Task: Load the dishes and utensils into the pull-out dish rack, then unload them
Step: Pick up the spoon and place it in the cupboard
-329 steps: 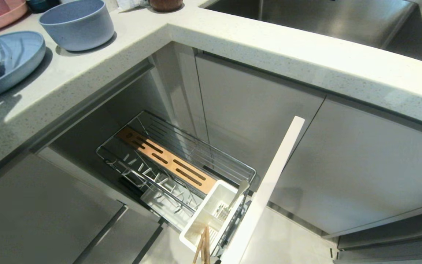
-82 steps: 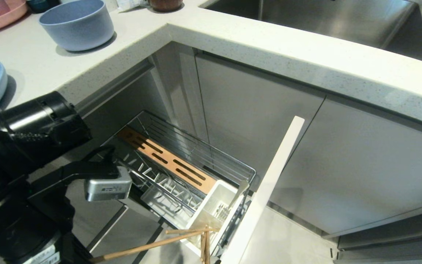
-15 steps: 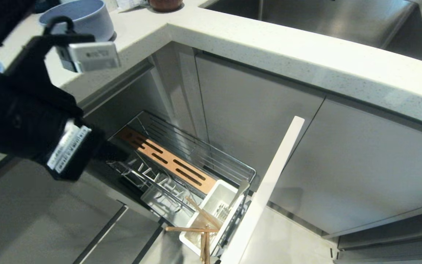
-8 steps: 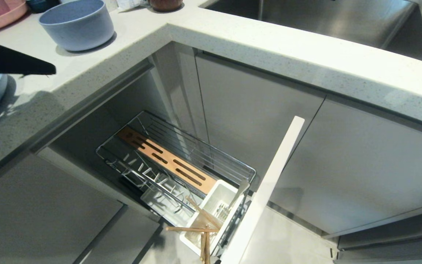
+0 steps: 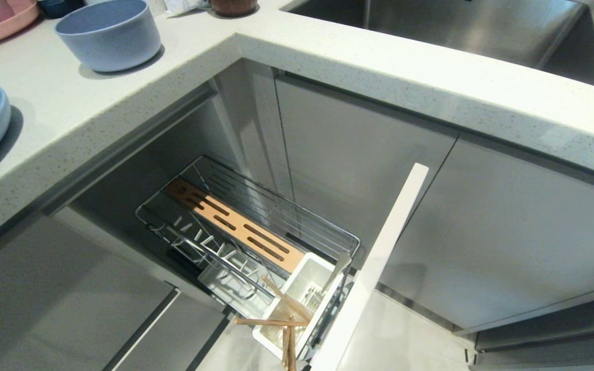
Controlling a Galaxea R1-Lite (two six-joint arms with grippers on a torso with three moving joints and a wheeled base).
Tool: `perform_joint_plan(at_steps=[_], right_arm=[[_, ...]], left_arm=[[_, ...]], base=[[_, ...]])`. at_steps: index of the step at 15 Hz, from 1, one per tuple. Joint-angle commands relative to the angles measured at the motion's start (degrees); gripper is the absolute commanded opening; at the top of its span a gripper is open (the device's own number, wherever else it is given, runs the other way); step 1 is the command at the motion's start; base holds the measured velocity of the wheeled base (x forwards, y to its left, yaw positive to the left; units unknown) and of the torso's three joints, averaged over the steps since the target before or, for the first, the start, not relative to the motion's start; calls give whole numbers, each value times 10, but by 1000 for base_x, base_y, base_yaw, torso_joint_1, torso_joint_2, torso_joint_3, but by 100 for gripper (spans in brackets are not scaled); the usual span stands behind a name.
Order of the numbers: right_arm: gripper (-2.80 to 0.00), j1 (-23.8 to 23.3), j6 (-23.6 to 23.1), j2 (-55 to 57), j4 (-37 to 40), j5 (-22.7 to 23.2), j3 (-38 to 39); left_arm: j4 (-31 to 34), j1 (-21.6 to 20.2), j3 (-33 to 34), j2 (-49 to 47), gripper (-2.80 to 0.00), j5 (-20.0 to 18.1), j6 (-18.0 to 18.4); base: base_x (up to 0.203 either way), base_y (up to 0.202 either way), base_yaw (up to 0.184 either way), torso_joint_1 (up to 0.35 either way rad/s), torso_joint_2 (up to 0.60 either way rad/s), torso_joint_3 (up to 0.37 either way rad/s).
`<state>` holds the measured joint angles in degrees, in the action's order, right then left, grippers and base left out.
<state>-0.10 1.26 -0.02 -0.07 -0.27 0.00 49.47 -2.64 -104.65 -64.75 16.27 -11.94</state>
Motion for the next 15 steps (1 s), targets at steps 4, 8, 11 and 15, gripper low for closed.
perform_joint_plan(at_steps=[4,8,11,15], right_arm=[[-280,0,0,-2,0,0,1],[-280,0,0,-2,0,0,1],[-280,0,0,-2,0,0,1],[-280,0,0,-2,0,0,1]], left_arm=[[118,-147,1,18,0,-101,-10],[127,-147,6,13,0,-102,-10],[133,-146,15,-5,0,-126,-9],[137,-145,24,-33,0,-152,-7]], base=[[0,0,0,0,0,0],[0,0,0,0,0,0],[0,0,0,0,0,0],[0,0,0,0,0,0]])
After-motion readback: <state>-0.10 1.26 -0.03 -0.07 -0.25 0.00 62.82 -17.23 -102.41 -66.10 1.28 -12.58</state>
